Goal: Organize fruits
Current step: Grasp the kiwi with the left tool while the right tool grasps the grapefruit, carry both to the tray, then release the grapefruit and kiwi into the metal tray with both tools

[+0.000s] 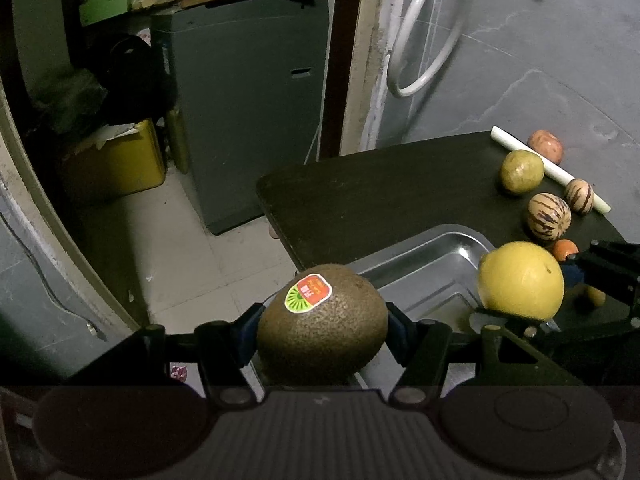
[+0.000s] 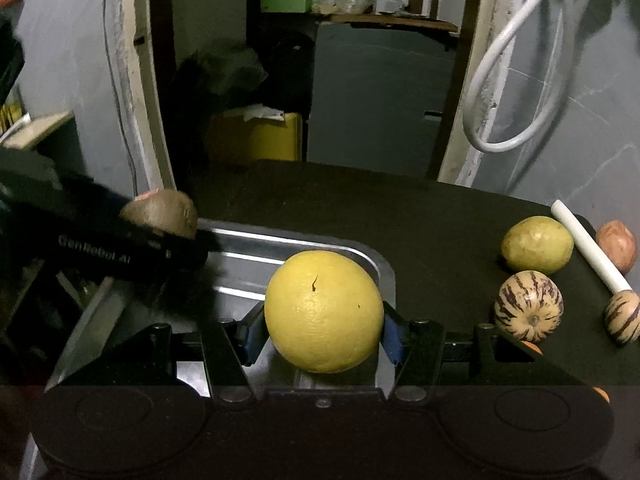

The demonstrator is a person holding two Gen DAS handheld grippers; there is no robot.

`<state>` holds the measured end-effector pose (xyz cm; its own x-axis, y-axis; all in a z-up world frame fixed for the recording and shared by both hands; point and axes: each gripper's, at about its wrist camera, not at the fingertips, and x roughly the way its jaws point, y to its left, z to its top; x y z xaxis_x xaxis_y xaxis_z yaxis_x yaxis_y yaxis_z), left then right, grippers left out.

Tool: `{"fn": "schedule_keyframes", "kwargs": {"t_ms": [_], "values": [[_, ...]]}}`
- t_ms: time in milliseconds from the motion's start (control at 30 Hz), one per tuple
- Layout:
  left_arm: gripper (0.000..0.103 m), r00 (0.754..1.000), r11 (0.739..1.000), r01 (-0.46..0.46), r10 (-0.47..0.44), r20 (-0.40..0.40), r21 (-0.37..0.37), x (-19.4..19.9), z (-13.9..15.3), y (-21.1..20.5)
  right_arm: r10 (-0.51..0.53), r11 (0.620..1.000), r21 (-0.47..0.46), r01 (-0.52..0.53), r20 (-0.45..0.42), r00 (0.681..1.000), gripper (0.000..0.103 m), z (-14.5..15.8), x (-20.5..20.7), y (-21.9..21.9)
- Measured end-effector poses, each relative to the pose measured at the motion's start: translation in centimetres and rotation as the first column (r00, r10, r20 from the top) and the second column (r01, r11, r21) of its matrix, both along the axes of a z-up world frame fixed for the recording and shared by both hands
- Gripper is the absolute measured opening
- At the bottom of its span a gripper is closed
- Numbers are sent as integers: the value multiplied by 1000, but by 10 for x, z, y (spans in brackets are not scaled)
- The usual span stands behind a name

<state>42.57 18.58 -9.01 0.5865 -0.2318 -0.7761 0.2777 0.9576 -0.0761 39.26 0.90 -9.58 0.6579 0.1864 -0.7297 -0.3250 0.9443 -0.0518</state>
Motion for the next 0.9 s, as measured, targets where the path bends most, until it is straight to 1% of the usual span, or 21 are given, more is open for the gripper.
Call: {"fn": "schedule_keyframes", "kwargs": {"t_ms": [167,467,500,533,633,833,900], "values": [[66,1000,1000,10,-10,-4,14,1,0,-2,7,1000,-27,-7,-11,1000,58,-5,-5,2],[67,1000,998,29,-29,-4,59,4,-1,-14,35,997,-70,-34,10,999,59,-9,-7,6],[67,1000,998,31,-31,-6,62,5,-1,-14,37,997,-73,-36,14,999,61,-9,-8,7],[67,999,997,32,-32,-8,66,5,-1,-14,33,996,-80,-32,18,999,61,-9,-9,7],[67,999,996,38,-37,-7,76,5,0,-16,25,997,-74,-24,17,1000,61,-9,-8,3],[68,999,998,33,-32,-16,52,5,4,-15,37,996,-80,-36,20,999,63,-7,-12,2],[71,1000,999,27,-26,-16,40,4,6,-13,36,996,-78,-34,27,999,66,-5,-15,1]]}}
